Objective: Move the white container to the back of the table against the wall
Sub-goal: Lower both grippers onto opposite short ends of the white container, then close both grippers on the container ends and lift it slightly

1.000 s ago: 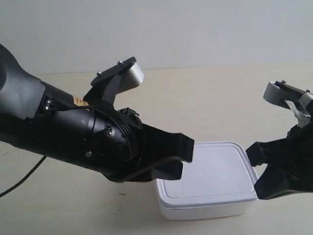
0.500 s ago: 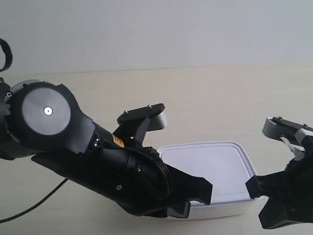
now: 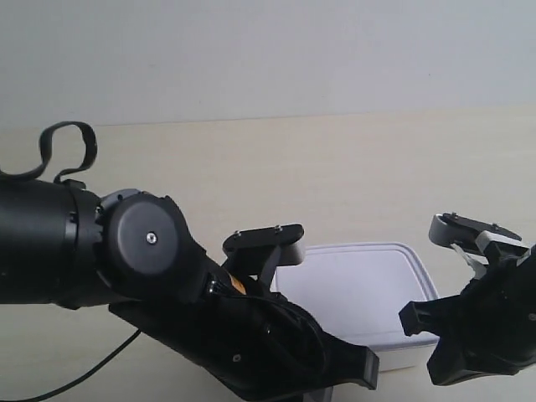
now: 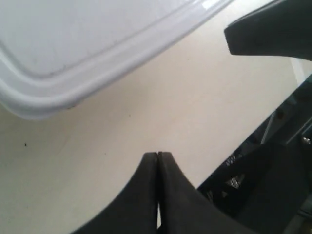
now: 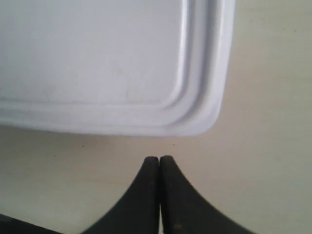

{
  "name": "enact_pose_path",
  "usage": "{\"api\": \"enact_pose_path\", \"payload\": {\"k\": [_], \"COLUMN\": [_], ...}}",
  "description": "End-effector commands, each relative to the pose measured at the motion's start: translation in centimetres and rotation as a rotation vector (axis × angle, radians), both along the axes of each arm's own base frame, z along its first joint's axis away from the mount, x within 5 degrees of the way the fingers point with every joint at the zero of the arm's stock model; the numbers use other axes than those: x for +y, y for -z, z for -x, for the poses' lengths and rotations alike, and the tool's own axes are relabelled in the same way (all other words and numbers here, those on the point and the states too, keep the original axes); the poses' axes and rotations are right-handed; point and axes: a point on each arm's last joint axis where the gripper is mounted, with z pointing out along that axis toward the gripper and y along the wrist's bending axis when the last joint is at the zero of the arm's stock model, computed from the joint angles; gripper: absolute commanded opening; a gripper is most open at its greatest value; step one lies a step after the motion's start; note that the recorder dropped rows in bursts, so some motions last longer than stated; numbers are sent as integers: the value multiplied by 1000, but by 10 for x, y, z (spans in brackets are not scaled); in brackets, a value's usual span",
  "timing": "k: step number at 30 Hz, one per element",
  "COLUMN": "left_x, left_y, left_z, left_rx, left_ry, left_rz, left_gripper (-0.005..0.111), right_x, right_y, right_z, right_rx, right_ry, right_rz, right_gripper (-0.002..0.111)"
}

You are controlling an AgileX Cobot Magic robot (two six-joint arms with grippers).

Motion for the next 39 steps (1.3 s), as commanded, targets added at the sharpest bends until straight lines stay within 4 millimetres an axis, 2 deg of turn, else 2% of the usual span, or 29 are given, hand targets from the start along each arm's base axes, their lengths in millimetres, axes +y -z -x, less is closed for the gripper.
{"api": "enact_pose_path", "payload": {"k": [1,7,18,30,39], "left_x": [-3,-7,-8,-20,2], "left_y": [10,22,28,34,35], "left_z": [-5,-8,-14,-26,-51], "left_rx": [-25,3,-34,-79,-133], "left_ry": [-29,-23,-45,-9,-57], "left_rz": [-11,-36,-42,-55,-106], "left_gripper": [0,0,0,0,0], "right_x": [0,0,1,1,0], "right_y": [1,1,6,14,20], "right_z": [-1,-3,-3,-10,-19], "right_rx": [-22,-35,-10,-41,-95], "right_ry": [-12,-17,-35,-16,13], "right_rz": [2,3,6,12,34], "right_gripper": [0,0,0,0,0]}}
